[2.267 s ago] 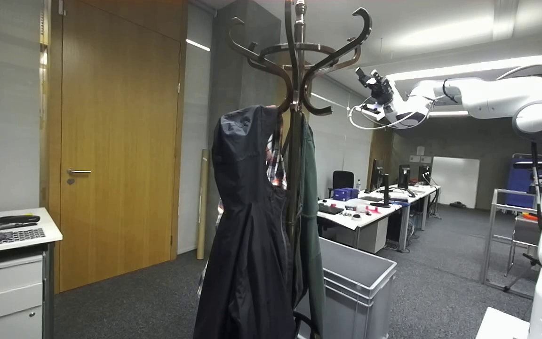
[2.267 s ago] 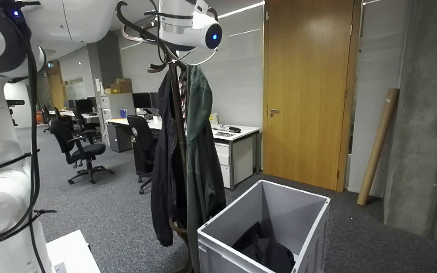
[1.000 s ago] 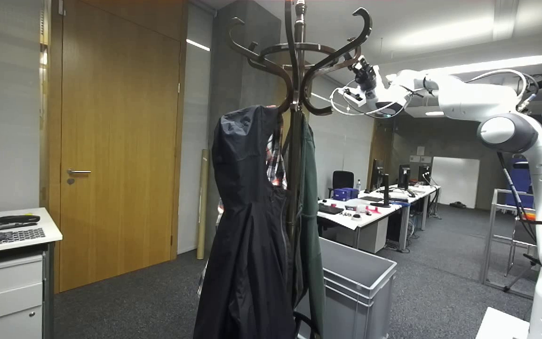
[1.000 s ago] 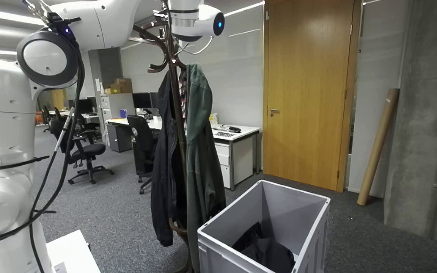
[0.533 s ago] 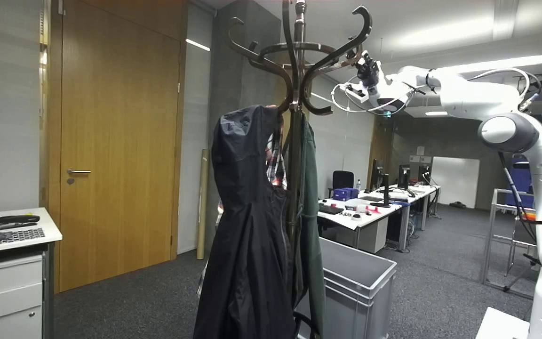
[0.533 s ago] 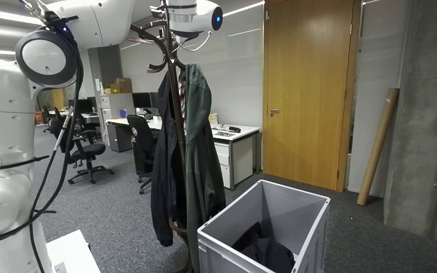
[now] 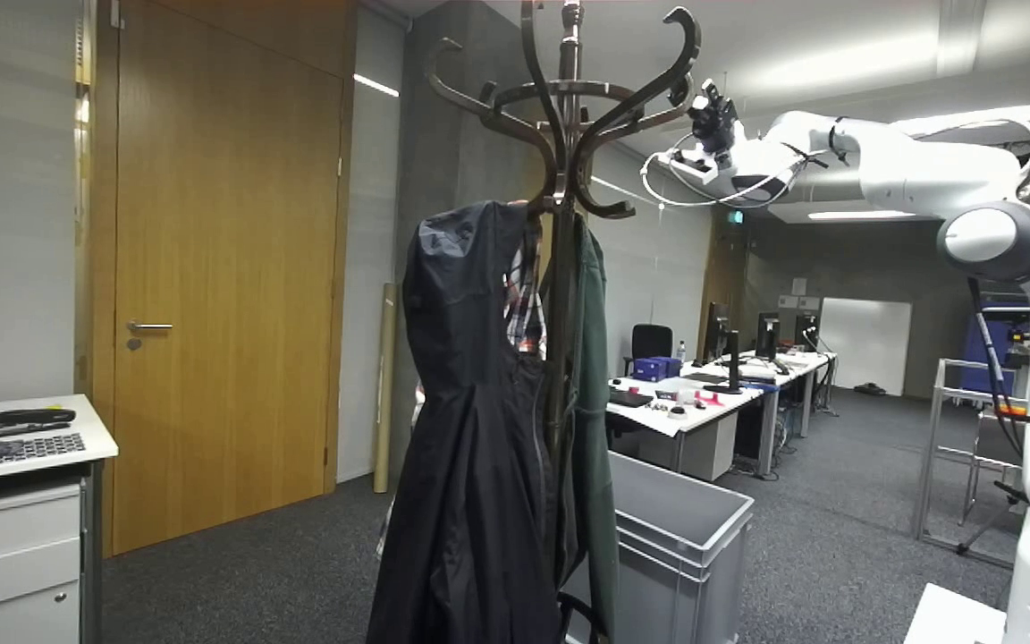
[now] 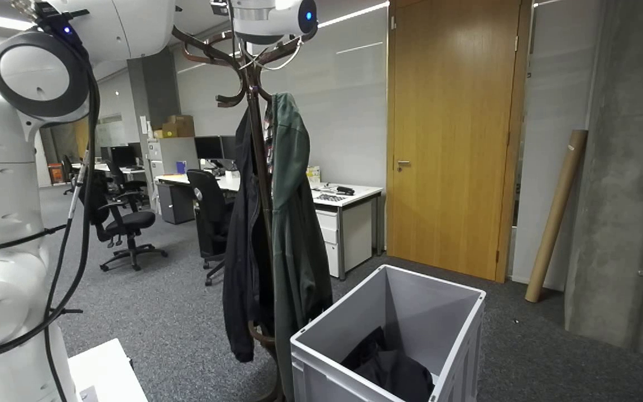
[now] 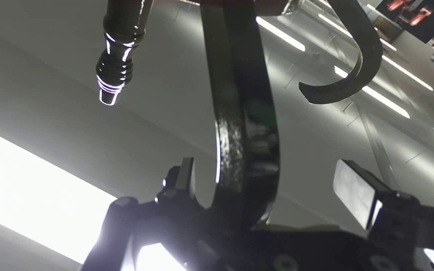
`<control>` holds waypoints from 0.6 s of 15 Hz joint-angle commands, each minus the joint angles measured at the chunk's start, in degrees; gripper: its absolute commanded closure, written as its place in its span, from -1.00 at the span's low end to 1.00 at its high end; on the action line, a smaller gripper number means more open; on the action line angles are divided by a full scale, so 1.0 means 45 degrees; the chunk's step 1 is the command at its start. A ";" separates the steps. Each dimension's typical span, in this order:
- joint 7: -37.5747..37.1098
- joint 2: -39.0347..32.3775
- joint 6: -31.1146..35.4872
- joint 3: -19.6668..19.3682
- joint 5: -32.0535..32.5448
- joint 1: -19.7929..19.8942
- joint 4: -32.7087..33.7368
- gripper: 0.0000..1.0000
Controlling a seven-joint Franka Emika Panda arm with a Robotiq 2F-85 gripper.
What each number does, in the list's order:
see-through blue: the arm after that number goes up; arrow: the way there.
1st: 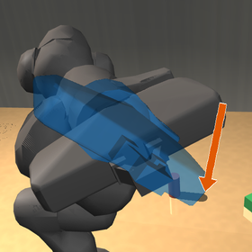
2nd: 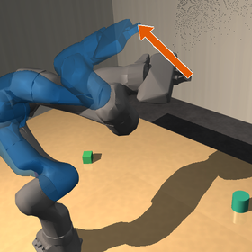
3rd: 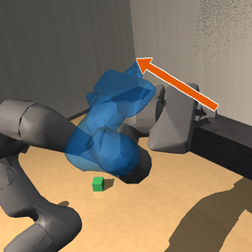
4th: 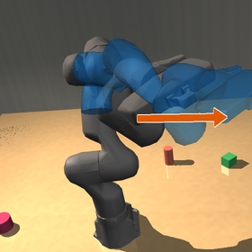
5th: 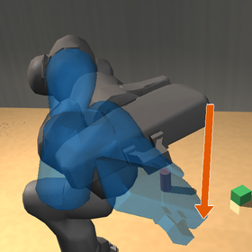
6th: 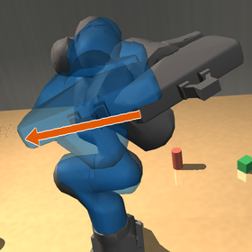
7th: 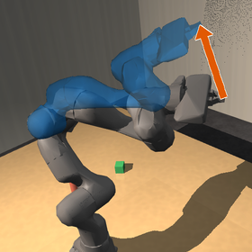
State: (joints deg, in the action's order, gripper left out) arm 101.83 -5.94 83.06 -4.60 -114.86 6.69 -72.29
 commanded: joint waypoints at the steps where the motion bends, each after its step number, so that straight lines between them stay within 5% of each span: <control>1: -0.0030 0.2231 0.1163 0.0084 0.0575 -0.0211 -0.2428 -1.00; 9: -0.0753 0.5708 0.4904 0.0894 0.1825 -0.0758 -0.5171 -1.00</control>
State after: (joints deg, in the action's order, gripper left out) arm 99.85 11.89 98.13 -2.26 -107.44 4.32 -89.62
